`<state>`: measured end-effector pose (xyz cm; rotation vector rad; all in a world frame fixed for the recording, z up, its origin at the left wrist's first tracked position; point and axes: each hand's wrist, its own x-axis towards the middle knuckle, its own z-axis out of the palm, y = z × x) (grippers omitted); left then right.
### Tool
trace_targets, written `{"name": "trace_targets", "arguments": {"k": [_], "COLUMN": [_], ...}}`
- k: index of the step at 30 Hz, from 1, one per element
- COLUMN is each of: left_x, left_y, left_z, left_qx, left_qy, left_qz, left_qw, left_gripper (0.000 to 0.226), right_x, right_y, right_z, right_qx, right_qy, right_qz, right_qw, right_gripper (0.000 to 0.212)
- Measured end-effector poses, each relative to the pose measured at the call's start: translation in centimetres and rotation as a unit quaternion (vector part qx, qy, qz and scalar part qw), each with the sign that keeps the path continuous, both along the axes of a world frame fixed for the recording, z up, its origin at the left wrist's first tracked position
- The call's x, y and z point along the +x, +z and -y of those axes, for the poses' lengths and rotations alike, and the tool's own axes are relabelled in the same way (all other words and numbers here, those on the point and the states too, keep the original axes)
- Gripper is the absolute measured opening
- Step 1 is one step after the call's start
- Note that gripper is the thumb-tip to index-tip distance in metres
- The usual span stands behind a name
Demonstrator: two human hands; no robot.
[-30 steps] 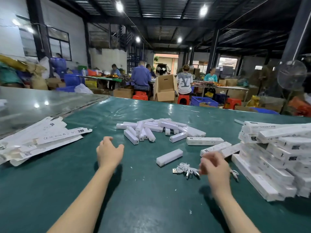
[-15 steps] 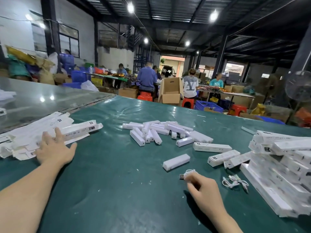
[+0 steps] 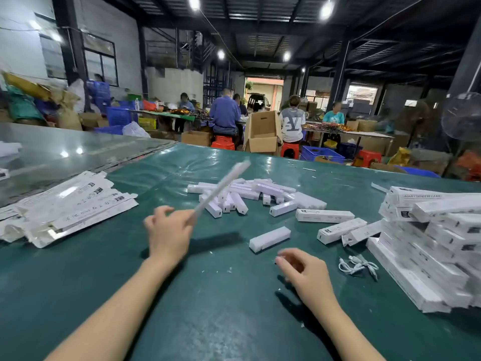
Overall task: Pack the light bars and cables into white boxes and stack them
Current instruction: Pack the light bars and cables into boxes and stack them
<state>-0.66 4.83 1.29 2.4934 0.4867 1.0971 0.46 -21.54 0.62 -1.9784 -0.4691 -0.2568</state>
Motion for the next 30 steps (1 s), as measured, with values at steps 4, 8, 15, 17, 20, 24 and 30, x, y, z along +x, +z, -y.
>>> {"name": "trace_targets", "arguments": {"k": [4, 8, 15, 17, 20, 24, 30], "left_x": [-0.4, -0.5, -1.8, -2.2, -2.2, -1.9, -1.8], "left_y": [1.2, -0.2, -0.1, 0.0, 0.3, 0.2, 0.0], "left_z": [9.0, 12.4, 12.2, 12.2, 12.6, 13.0, 14.6], "left_qx": [0.178, 0.039, -0.472, -0.493, -0.531, -0.548, -0.613], "left_qy": [-0.362, -0.434, -0.395, -0.409, -0.415, -0.395, -0.387], "left_qz": [0.05, -0.082, -0.003, -0.013, -0.014, -0.011, 0.019], "left_qw": [0.914, 0.896, 0.788, 0.768, 0.738, 0.737, 0.688], "left_gripper": [0.027, 0.038, 0.019, 0.016, 0.017, 0.025, 0.021], "right_x": [0.1, 0.7, 1.2, 1.2, 1.1, 1.1, 1.0], "right_y": [0.6, 0.8, 0.9, 0.8, 0.4, 0.3, 0.4], "right_z": [-0.5, 0.7, 0.8, 1.0, 1.2, 1.2, 1.1], "right_qx": [0.284, 0.431, 0.477, 0.447, 0.417, 0.415, 0.42], "right_qy": [0.133, 0.157, 0.107, 0.124, 0.149, 0.159, 0.149], "right_qz": [-0.208, -0.241, -0.283, -0.287, -0.274, -0.268, -0.261], "right_qw": [0.926, 0.855, 0.825, 0.839, 0.854, 0.855, 0.857], "right_gripper": [0.03, 0.02, 0.026, 0.025, 0.02, 0.019, 0.017]}}
